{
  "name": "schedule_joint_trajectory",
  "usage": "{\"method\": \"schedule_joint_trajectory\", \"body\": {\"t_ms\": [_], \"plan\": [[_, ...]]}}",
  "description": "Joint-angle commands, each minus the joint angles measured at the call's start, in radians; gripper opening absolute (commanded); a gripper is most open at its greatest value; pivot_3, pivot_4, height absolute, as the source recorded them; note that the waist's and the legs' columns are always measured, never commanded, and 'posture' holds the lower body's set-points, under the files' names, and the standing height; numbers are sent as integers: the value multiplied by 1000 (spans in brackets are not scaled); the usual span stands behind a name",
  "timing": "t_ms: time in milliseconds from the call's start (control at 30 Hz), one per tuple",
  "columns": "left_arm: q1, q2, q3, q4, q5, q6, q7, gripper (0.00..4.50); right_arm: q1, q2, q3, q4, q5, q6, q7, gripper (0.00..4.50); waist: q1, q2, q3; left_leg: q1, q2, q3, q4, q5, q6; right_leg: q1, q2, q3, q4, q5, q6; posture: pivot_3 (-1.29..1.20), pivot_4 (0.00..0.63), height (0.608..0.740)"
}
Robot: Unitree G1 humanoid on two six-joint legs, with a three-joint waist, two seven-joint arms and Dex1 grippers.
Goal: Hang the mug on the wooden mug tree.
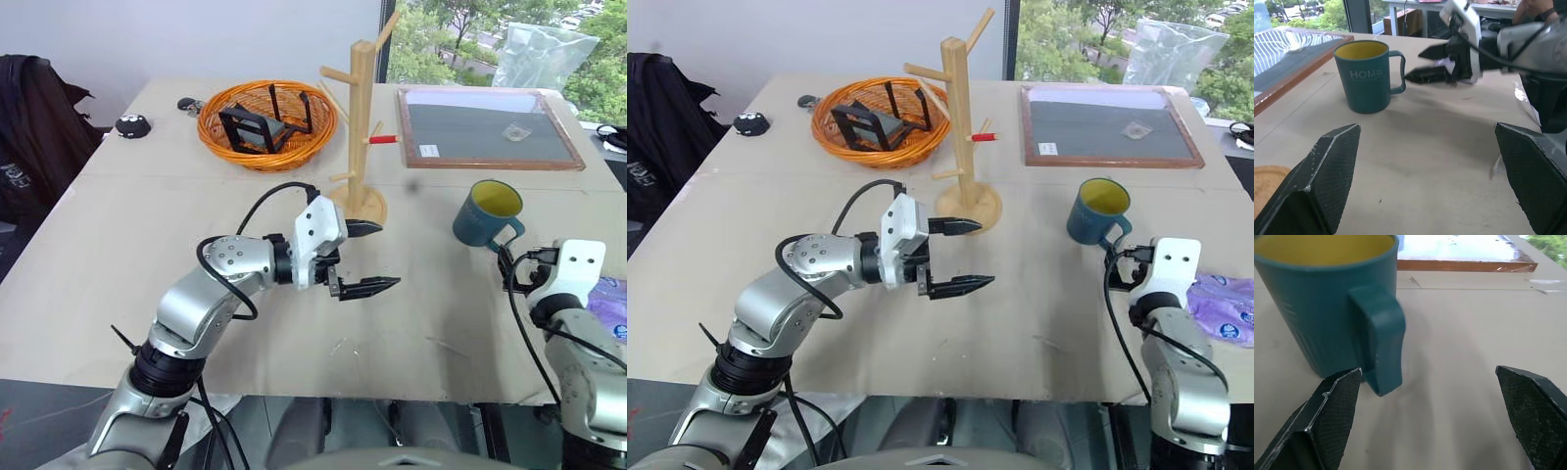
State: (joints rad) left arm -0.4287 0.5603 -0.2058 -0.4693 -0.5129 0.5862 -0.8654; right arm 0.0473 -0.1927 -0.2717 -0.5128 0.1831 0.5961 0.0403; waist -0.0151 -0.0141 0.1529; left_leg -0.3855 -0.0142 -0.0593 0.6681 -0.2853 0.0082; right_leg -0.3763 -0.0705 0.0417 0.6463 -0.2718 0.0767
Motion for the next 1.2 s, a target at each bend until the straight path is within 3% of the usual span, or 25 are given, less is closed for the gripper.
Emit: {"method": "schedule_joint_trajectory", "body": {"t_ms": [33,467,567,633,800,1000,1167,1200], "plan": [[-18,-8,6,-43,3,4,19,4500,-44,24,24,11,-44,-41,-54,4438,-1,0,0,0,0,0,0,0,0,0,0,0,0,0,0,0,150,737],[-3,-59,-10,-41,65,-5,97,4500,-149,58,13,207,-101,-142,-131,4438,-1,0,0,0,0,0,0,0,0,0,0,0,1,0,0,0,150,737],[2,-60,-10,-43,68,-7,98,4500,-169,54,11,258,-106,-187,-134,3620,-2,0,0,0,0,1,0,0,0,0,0,1,1,0,0,0,150,737],[6,-60,-8,-43,69,-9,98,4500,-184,51,15,298,-105,-219,-124,2475,-1,0,0,0,0,1,0,0,0,0,0,1,1,0,0,0,150,737],[12,-57,-3,-40,76,-18,96,4500,-217,40,8,394,-102,-286,-111,236,-2,0,0,0,0,1,-1,0,0,0,0,1,0,0,0,0,150,737],[26,-54,25,-45,79,-25,109,4500,-240,-9,-4,407,-51,-309,-25,77,-2,0,0,0,0,1,-1,0,0,0,0,1,0,0,0,0,150,737],[54,-111,107,-41,51,-57,176,4500,-281,-162,14,320,92,-270,244,77,-2,2,1,0,0,1,0,0,0,0,0,1,0,0,0,0,150,737],[75,-133,142,-52,15,-63,187,4500,-314,-243,32,276,145,-211,348,77,-2,2,1,0,0,1,0,0,0,0,0,1,0,0,0,0,150,737]]}}
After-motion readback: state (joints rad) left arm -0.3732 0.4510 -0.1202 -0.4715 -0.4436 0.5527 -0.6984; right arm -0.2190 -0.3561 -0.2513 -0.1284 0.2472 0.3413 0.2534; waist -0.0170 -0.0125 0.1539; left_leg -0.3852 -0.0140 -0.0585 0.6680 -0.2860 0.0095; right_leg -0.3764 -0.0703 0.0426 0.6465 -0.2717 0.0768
